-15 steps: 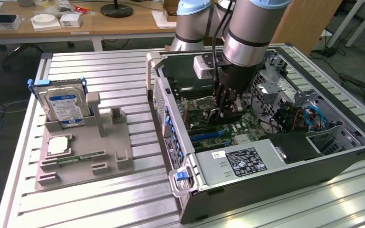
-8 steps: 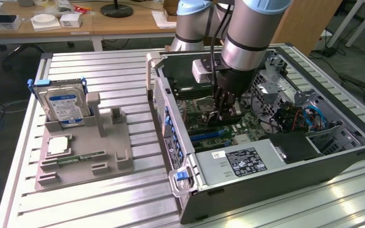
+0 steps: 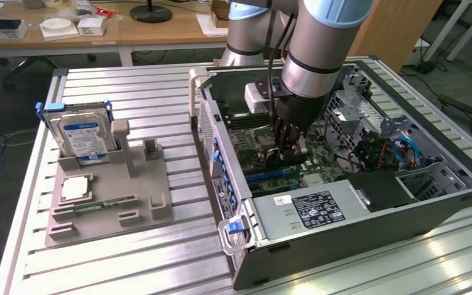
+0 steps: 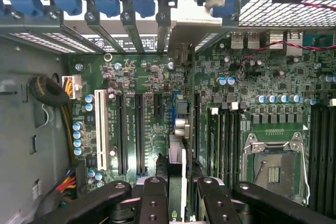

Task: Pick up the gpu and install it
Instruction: 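Insert the gpu into the slot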

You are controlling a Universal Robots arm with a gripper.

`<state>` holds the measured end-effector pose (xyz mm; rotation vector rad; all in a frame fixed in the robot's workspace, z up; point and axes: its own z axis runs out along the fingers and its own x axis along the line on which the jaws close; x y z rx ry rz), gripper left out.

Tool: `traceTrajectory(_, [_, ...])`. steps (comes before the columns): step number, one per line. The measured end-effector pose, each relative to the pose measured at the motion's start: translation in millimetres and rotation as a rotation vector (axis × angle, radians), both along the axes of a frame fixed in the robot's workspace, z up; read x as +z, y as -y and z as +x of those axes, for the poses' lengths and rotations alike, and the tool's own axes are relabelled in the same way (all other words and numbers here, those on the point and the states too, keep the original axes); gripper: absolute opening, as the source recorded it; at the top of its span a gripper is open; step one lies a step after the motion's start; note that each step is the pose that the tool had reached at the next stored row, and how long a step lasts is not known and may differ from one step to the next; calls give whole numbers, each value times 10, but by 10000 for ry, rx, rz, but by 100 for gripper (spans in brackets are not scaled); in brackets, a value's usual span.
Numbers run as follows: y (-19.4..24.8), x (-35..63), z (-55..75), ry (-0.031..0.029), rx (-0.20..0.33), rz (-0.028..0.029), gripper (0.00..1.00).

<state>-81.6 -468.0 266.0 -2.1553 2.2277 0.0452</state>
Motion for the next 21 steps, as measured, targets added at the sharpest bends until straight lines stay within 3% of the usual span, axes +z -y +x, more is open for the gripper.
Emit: traceTrajectory(21, [25,-122,-59,-2,-3,-2,26])
